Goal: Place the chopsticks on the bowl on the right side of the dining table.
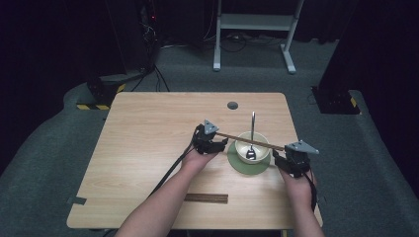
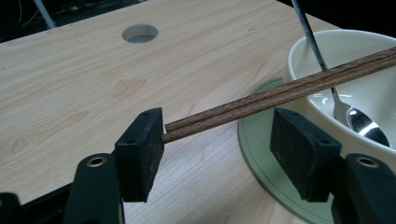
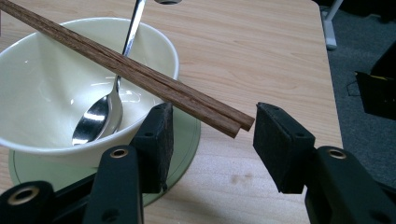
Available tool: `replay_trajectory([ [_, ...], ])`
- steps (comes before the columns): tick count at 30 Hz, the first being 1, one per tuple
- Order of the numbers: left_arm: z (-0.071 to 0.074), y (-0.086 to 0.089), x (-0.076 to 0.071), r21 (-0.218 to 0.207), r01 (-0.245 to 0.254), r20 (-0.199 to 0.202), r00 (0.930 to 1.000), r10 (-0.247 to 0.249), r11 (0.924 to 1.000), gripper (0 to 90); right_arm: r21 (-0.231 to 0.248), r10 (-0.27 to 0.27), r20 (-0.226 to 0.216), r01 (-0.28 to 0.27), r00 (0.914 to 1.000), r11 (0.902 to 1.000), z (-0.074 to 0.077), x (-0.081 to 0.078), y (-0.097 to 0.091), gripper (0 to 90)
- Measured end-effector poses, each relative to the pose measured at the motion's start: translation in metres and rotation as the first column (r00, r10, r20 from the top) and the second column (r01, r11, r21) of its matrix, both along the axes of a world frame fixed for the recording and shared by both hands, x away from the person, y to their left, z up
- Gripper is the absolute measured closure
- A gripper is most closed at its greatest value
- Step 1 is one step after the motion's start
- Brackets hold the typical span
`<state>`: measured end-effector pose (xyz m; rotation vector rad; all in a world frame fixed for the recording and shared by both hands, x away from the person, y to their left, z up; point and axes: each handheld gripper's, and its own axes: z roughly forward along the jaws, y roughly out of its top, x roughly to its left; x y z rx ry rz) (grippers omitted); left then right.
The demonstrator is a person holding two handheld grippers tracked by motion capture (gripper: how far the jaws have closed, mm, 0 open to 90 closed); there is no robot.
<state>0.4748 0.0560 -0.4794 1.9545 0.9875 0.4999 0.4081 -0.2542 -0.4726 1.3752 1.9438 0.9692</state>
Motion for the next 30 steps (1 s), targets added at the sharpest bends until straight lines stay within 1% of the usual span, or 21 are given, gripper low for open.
replay_trajectory([
  [1, 0.000, 0.000, 0.000, 0.003, -0.002, -0.002, 1.0000, 0.002, 1.0000, 35.5, 0.005, 0.002, 0.000, -0.002, 1.0000, 1.0000, -0.001, 0.000, 0.000, 48.1],
  [5, -0.001, 0.000, -0.003, 0.006, -0.005, 0.001, 1.0000, 0.005, 1.0000, 35.6, -0.001, 0.006, 0.009, -0.006, 0.9999, 1.0000, -0.002, -0.002, 0.002, 48.1],
  [9, -0.001, 0.002, -0.006, -0.004, 0.002, -0.004, 1.0000, -0.002, 1.0000, 35.5, -0.005, 0.009, 0.009, -0.009, 0.9999, 0.9999, -0.003, -0.002, 0.001, 48.3],
  [13, -0.001, 0.002, -0.012, 0.004, 0.011, -0.002, 0.9999, -0.011, 0.9999, 35.6, -0.005, 0.013, 0.009, -0.013, 0.9999, 0.9999, -0.003, -0.002, 0.000, 48.4],
  [17, -0.001, 0.003, -0.020, -0.011, 0.019, -0.009, 0.9998, -0.019, 0.9998, 35.5, -0.017, 0.011, 0.011, -0.011, 0.9999, 0.9998, -0.003, -0.003, -0.001, 48.3],
  [22, -0.001, 0.002, -0.028, -0.005, 0.025, -0.004, 0.9997, -0.025, 0.9997, 35.4, -0.024, 0.006, 0.010, -0.006, 0.9999, 0.9997, -0.004, -0.002, -0.002, 47.7],
  [27, 0.000, 0.004, -0.033, 0.008, 0.040, -0.002, 0.9992, -0.039, 0.9992, 35.3, -0.039, 0.006, 0.011, -0.005, 0.9999, 0.9992, -0.003, 0.000, -0.002, 47.6],
  [30, 0.000, 0.005, -0.036, -0.001, 0.039, -0.006, 0.9992, -0.039, 0.9993, 35.2, -0.042, 0.004, 0.006, -0.004, 1.0000, 0.9991, -0.002, 0.002, 0.000, 46.1],
])
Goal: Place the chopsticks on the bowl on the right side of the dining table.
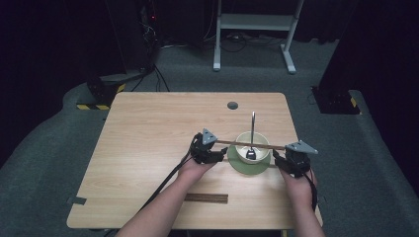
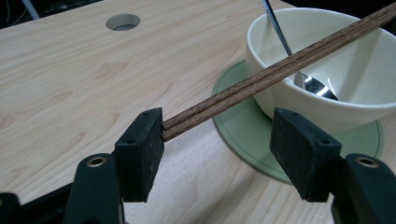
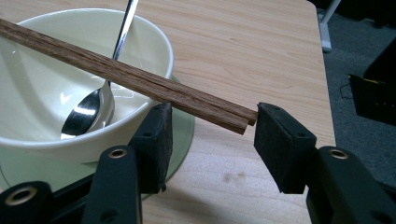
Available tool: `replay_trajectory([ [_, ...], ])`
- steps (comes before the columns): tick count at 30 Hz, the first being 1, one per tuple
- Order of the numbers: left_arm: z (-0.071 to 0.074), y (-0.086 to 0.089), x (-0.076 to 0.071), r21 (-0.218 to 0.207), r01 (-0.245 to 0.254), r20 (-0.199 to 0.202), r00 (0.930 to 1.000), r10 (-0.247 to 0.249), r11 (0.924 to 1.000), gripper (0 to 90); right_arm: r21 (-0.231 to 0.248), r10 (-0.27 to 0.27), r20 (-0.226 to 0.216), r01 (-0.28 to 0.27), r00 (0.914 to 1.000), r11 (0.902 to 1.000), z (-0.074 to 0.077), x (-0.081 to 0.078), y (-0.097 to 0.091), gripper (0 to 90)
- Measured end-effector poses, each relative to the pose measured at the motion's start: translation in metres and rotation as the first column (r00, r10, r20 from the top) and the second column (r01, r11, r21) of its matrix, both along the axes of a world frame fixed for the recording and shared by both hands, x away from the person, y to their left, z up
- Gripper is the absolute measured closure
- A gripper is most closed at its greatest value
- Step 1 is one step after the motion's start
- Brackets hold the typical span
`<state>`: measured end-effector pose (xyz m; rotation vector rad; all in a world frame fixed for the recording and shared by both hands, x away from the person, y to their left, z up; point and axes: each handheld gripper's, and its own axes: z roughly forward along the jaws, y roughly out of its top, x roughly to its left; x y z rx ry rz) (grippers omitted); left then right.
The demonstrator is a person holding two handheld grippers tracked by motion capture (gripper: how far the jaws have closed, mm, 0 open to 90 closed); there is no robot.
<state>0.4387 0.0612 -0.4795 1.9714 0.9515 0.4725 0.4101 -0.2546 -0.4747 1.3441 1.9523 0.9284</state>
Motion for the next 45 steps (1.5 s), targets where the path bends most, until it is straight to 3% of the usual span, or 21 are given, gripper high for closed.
replay_trajectory([
  [12, 0.000, 0.001, -0.009, -0.001, 0.018, 0.007, 0.9998, -0.018, 0.9998, 35.8, 0.011, 0.008, -0.003, -0.008, 1.0000, 0.9999, 0.001, 0.001, 0.000, 41.1],
  [19, 0.000, 0.004, -0.009, 0.014, -0.021, 0.032, 0.9993, 0.020, 0.9997, 35.8, 0.017, -0.001, 0.002, 0.001, 1.0000, 0.9999, 0.002, -0.002, -0.001, 36.5],
  [22, -0.001, 0.005, -0.010, 0.018, -0.042, 0.037, 0.9984, 0.042, 0.9989, 36.5, 0.047, 0.014, -0.001, -0.014, 0.9999, 0.9988, 0.001, -0.005, -0.002, 35.6],
  [29, -0.004, 0.008, -0.011, 0.006, -0.079, 0.033, 0.9964, 0.078, 0.9969, 42.5, 0.088, 0.012, 0.004, -0.012, 0.9999, 0.9961, 0.001, -0.004, -0.002, 33.5],
  [35, -0.005, 0.008, -0.012, 0.002, -0.082, 0.046, 0.9956, 0.082, 0.9966, 52.0, 0.089, 0.000, 0.002, -0.001, 1.0000, 0.9960, 0.002, -0.002, -0.002, 33.6],
  [45, -0.005, 0.006, -0.015, 0.005, -0.077, 0.062, 0.9952, 0.076, 0.9971, 56.6, 0.081, 0.006, -0.003, -0.006, 1.0000, 0.9967, 0.000, -0.002, 0.001, 34.4],
])
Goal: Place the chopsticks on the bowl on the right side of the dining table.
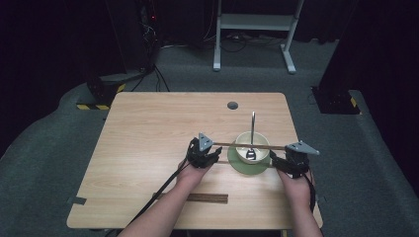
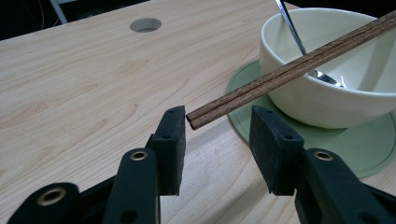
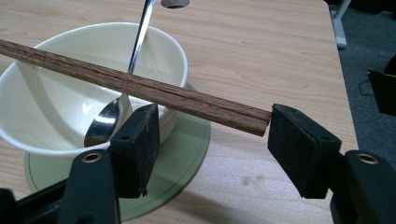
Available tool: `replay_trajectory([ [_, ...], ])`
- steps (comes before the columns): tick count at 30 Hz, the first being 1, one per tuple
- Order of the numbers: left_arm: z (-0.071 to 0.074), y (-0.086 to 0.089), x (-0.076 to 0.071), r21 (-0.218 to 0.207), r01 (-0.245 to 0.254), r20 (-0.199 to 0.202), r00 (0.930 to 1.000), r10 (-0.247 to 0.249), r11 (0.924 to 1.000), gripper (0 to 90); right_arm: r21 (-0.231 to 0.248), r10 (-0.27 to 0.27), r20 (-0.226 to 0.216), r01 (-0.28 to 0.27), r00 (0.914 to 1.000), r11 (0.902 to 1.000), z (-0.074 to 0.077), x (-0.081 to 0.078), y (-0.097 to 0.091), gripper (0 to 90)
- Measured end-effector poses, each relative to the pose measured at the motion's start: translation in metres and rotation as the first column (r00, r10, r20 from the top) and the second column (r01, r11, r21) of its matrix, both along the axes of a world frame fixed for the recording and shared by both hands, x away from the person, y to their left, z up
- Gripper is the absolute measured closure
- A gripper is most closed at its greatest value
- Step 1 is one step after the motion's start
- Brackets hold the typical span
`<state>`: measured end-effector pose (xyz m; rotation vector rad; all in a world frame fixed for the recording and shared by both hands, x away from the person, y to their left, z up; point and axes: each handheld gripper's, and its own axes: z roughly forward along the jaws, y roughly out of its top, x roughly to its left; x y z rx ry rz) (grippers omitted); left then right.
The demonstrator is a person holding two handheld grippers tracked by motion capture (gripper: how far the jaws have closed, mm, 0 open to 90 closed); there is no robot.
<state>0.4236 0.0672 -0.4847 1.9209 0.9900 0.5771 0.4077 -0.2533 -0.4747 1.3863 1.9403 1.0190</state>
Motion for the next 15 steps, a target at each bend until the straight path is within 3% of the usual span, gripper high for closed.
replay_trajectory([
  [7, 0.000, 0.003, -0.002, 0.002, -0.016, 0.006, 0.9999, 0.016, 0.9999, 59.3, -0.007, -0.014, 0.017, 0.014, 0.9998, 0.9999, 0.001, -0.005, -0.003, 38.6],
  [11, -0.001, 0.006, -0.002, 0.003, -0.033, 0.008, 0.9994, 0.033, 0.9994, 61.1, -0.017, -0.030, 0.035, 0.031, 0.9989, 0.9994, -0.001, -0.013, -0.008, 54.6],
  [15, -0.002, 0.007, -0.003, 0.004, -0.036, 0.009, 0.9993, 0.036, 0.9994, 64.0, -0.032, -0.056, 0.036, 0.057, 0.9978, 0.9978, -0.002, -0.015, -0.009, 63.2],
])
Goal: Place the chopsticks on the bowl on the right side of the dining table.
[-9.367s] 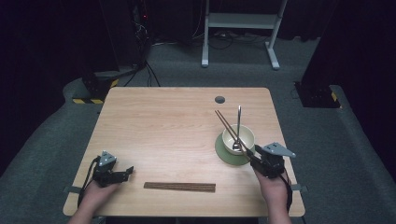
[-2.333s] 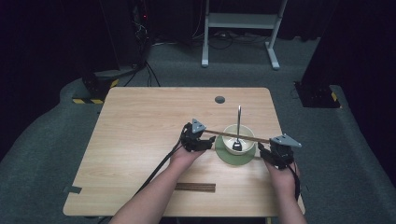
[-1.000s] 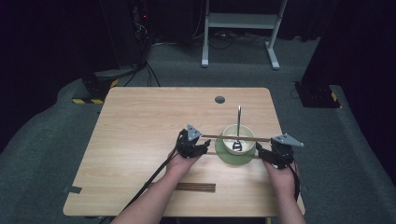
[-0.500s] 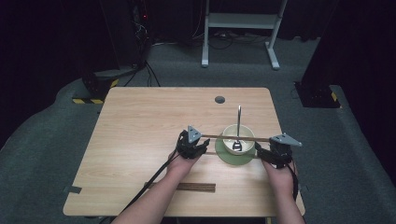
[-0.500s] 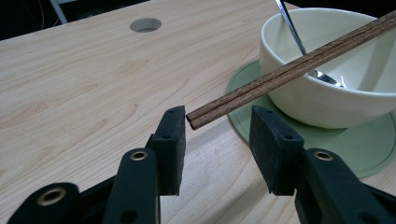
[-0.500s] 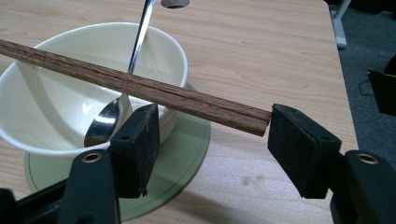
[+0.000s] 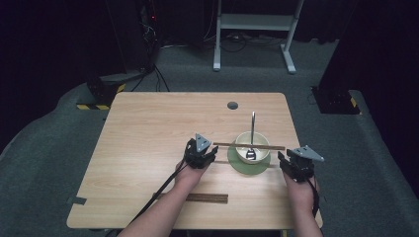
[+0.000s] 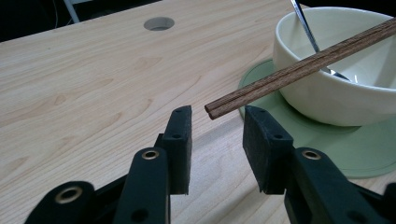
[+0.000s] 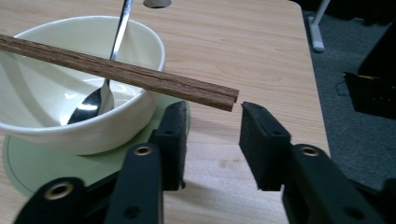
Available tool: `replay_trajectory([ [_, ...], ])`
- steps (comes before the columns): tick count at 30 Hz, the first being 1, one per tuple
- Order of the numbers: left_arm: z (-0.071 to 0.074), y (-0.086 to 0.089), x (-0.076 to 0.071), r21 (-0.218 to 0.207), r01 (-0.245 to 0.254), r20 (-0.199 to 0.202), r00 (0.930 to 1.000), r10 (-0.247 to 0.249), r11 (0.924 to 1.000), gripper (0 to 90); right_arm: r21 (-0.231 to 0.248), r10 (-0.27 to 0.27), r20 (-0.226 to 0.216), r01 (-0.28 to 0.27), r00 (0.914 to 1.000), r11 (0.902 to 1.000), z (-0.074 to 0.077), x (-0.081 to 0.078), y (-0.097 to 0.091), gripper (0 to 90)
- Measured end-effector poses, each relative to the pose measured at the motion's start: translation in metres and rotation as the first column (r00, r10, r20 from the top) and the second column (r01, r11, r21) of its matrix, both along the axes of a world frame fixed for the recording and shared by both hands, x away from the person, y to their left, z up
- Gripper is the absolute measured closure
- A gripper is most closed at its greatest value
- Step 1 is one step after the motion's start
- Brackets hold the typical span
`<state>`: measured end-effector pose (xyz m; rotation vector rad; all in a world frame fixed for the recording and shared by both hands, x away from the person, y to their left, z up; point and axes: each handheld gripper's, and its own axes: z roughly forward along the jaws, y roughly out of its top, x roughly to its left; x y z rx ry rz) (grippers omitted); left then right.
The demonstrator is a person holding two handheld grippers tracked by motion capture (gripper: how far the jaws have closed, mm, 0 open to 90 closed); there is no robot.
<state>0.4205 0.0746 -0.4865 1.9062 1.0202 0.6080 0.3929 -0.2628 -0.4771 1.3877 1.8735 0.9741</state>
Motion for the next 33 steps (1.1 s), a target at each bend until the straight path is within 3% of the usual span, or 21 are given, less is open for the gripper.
replay_trajectory([
  [12, -0.0019, -0.0006, -0.0011, 0.004, 0.002, -0.007, 1.0000, -0.002, 1.0000, 67.5, -0.017, -0.021, -0.006, 0.021, 0.9998, 0.9996, -0.0006, 0.0045, 0.0025, 66.6],
  [21, -0.0021, 0.0016, -0.0047, 0.000, 0.009, 0.004, 1.0000, -0.009, 1.0000, 76.8, -0.019, -0.026, -0.006, 0.026, 0.9996, 0.9995, 0.0012, 0.0046, 0.0017, 66.2],
  [33, -0.0030, 0.0013, -0.0036, -0.008, -0.004, -0.005, 1.0000, 0.004, 1.0000, 75.0, -0.025, -0.037, -0.008, 0.037, 0.9993, 0.9990, 0.0013, 0.0053, 0.0001, 68.0],
])
